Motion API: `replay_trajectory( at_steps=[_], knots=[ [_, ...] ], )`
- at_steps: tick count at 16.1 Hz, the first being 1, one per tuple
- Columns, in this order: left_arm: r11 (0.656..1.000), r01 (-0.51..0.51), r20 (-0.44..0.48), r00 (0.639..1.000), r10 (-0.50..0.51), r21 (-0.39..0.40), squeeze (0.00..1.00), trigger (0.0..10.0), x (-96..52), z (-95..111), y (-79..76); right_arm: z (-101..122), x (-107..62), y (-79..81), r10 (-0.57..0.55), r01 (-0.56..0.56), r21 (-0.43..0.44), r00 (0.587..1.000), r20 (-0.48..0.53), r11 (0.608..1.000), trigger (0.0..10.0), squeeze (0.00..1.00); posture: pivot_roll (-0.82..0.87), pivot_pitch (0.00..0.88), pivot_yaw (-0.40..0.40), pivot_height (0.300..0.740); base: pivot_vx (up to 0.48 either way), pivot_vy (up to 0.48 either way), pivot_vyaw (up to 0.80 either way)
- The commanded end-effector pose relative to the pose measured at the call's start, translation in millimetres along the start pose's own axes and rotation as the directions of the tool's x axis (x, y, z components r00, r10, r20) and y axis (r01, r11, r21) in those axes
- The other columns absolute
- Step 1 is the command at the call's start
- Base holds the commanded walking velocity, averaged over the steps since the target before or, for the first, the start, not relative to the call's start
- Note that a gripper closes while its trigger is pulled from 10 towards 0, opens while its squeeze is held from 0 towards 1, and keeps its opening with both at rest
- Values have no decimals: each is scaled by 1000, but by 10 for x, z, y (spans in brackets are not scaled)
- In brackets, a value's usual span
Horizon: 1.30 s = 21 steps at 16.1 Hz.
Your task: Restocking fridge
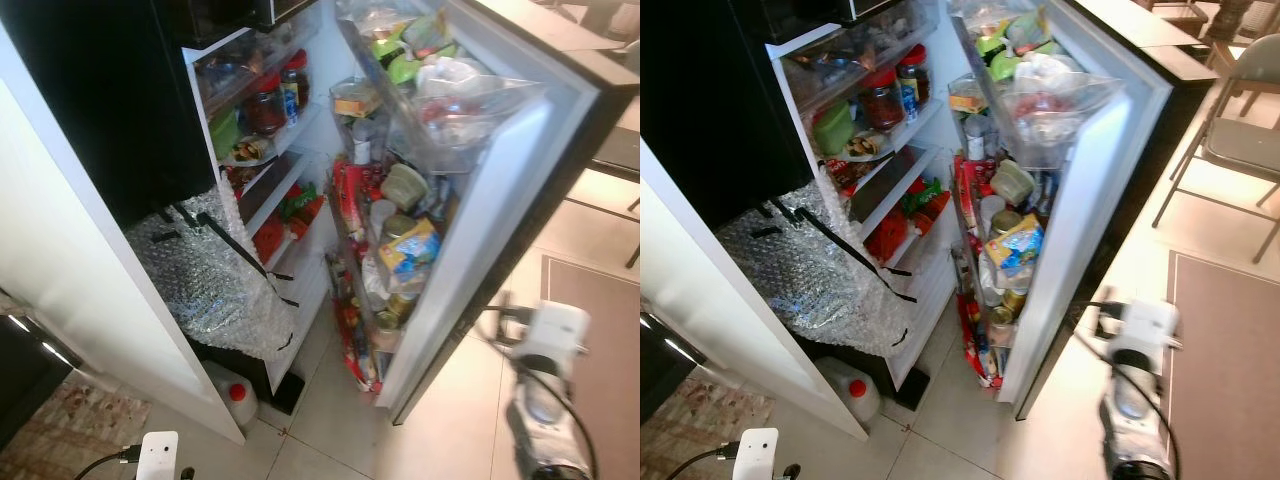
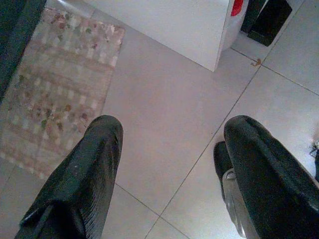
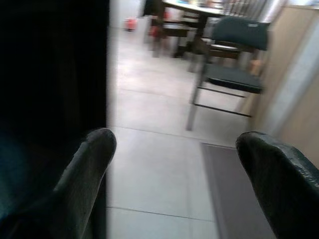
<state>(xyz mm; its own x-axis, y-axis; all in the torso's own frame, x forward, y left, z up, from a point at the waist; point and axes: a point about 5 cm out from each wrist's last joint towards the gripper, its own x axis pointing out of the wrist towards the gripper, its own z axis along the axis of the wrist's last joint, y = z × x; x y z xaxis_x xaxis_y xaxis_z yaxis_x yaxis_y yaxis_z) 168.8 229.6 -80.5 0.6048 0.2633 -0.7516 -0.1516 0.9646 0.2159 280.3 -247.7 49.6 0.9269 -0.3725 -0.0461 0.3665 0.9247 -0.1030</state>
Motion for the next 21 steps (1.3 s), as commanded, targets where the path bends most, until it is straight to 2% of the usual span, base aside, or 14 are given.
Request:
replay_trajectory(
  at_steps=[1,6,9,10,13,16,17,19,21],
  knots=[
    [1000,-9,-17,1000,9,5,0,10000,-13,-60,25,2,-9,155,104,-104,2,995,-1,995,10000,0,-132,34,-5,740,0,0,0],
    [1000,-9,-17,1000,9,6,0,10000,-7,-41,28,42,-16,338,267,-267,39,964,4,963,10000,0,-135,36,-5,740,0,0,0],
    [1000,-9,-17,1000,9,6,0,10000,-5,-37,21,70,-71,535,464,-464,41,886,7,885,10000,0,-136,34,-8,740,0,0,0],
    [1000,-8,-17,1000,8,7,0,10000,-5,-36,15,51,-113,611,537,-537,48,843,-7,843,10000,0,-136,34,-9,740,0,0,0],
    [1000,-8,-16,1000,8,8,0,10000,-4,-30,6,37,-130,638,566,-564,77,824,-12,822,10000,0,-137,33,-8,740,0,0,0],
    [1000,-5,-17,1000,5,12,0,10000,-2,-24,-1,25,-194,691,645,-640,110,764,-18,761,10000,0,-141,28,-6,740,0,0,0],
    [1000,-4,-17,1000,5,12,0,10000,-2,-23,-2,30,-200,697,652,-646,124,758,-13,753,10000,0,-143,26,-6,740,0,0,0],
    [1000,-2,-16,1000,2,11,0,10000,-1,-18,-11,59,-236,734,717,-708,152,698,1,689,10000,0,-144,22,-6,740,0,0,0],
    [1000,-2,-16,1000,2,12,0,10000,0,-16,-12,69,-254,745,748,-737,168,664,1,654,10000,0,-147,19,-5,740,0,0,0]
  ],
)
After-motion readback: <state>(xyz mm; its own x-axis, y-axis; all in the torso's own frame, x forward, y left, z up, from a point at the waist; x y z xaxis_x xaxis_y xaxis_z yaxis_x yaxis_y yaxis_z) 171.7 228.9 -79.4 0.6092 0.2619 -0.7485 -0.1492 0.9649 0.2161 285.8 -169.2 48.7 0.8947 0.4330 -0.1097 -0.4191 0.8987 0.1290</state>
